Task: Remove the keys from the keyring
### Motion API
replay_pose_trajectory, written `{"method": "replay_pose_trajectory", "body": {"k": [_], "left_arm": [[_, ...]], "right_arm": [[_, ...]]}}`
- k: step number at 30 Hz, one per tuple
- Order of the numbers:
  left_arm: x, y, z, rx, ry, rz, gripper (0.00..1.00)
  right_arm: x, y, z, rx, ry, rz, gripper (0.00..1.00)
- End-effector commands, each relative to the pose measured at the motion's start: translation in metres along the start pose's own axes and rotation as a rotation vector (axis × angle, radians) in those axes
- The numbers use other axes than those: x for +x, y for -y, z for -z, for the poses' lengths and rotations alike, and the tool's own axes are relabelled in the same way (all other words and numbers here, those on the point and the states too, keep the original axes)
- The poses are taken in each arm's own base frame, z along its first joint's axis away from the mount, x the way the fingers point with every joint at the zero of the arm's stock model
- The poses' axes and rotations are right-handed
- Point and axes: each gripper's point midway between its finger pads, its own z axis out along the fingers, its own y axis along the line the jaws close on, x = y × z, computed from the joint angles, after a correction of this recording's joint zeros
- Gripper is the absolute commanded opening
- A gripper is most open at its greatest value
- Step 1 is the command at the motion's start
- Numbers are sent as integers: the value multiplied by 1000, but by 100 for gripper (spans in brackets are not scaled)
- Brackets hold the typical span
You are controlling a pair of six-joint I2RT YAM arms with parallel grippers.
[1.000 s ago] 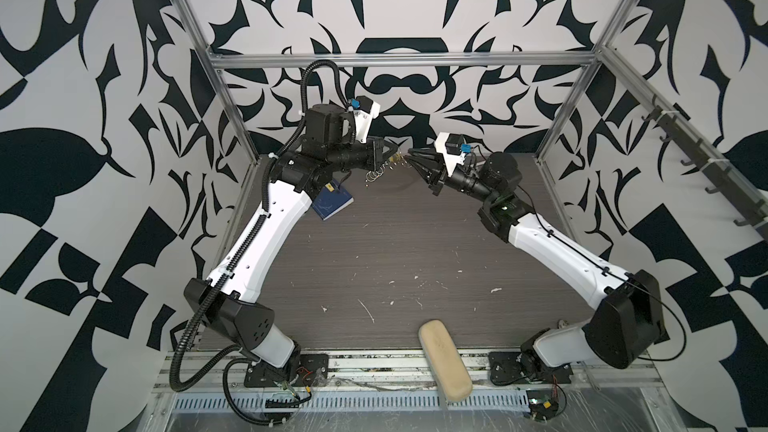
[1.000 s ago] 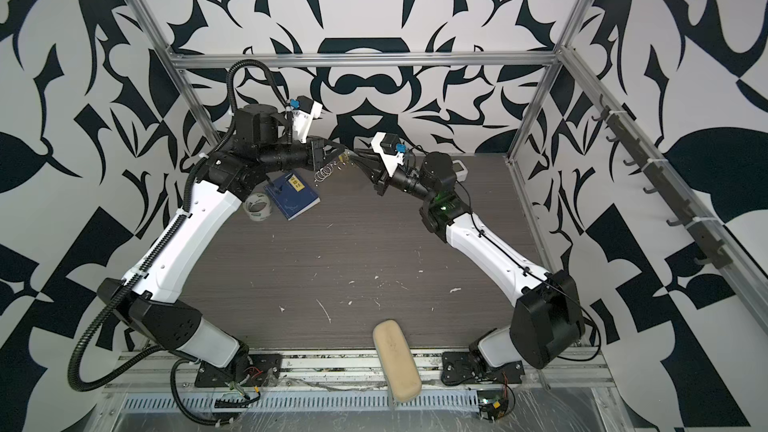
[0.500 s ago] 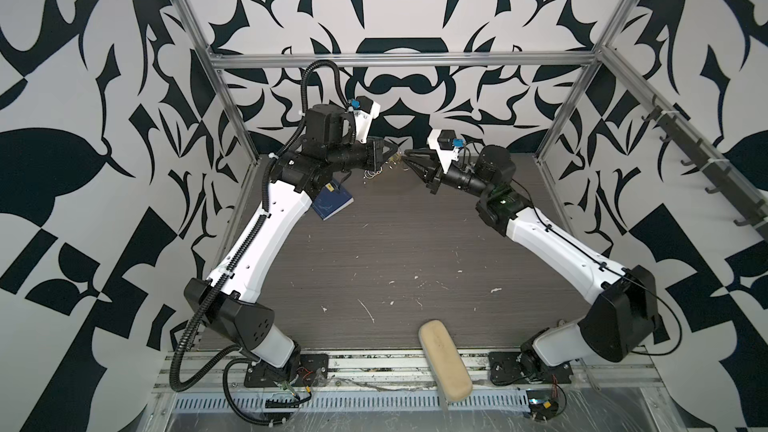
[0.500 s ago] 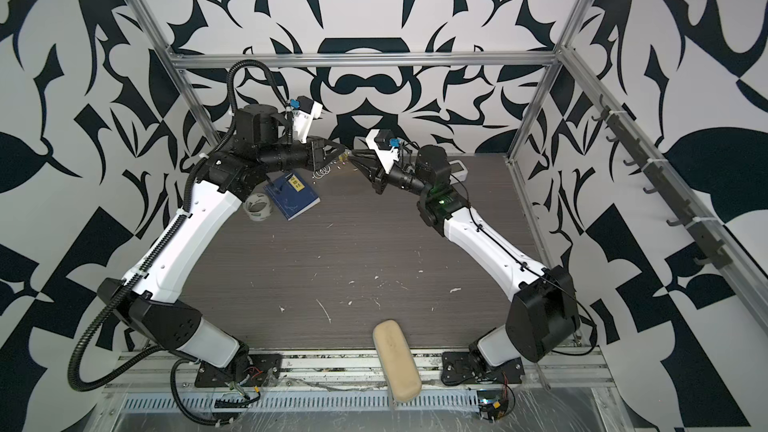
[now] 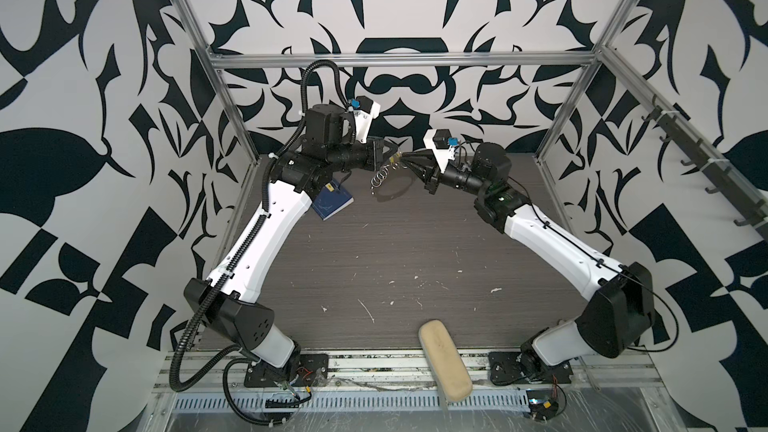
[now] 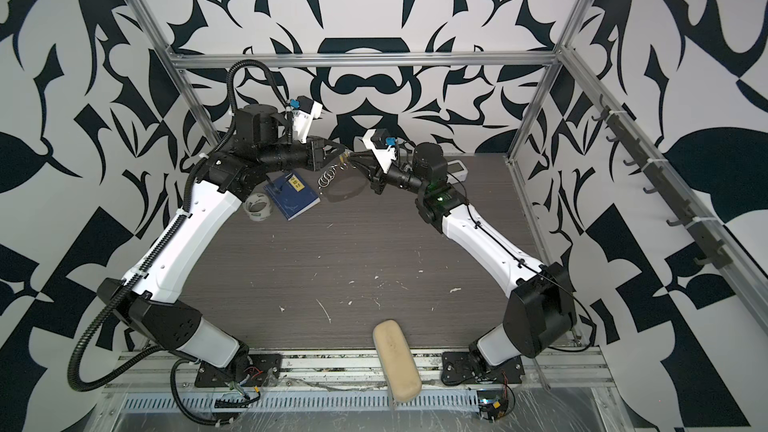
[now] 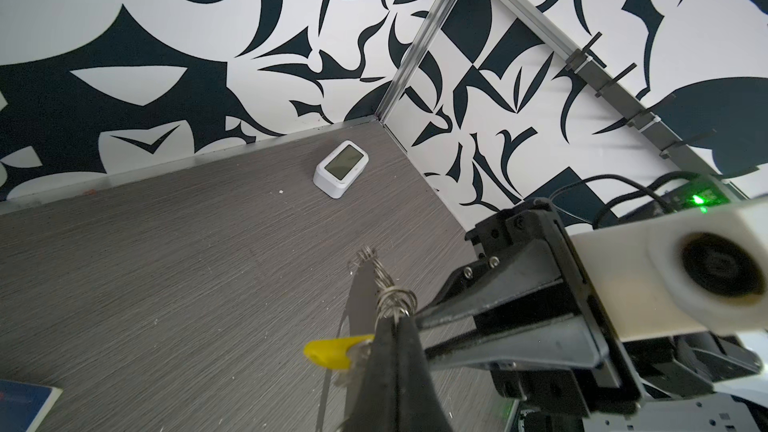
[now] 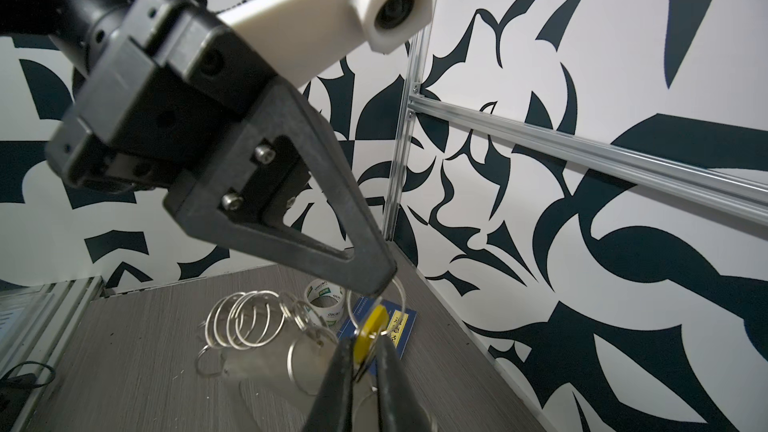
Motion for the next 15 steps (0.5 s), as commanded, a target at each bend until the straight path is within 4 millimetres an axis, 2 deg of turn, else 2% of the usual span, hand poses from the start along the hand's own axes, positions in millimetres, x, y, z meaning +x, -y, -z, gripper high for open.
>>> {"method": "replay_pose_trajectory", "body": {"k": [1, 9, 15], "left_arm": [[-9, 15, 10, 33, 42, -26, 0], [-10, 16, 10, 33, 43, -26, 0], [-10, 16, 11, 33, 43, -26, 0]], "right_arm": [[-25, -3, -1, -19, 51, 45, 14], [-18, -4, -2, -27, 31, 31, 14], [-20, -7, -6, -57, 34, 22, 16]]}}
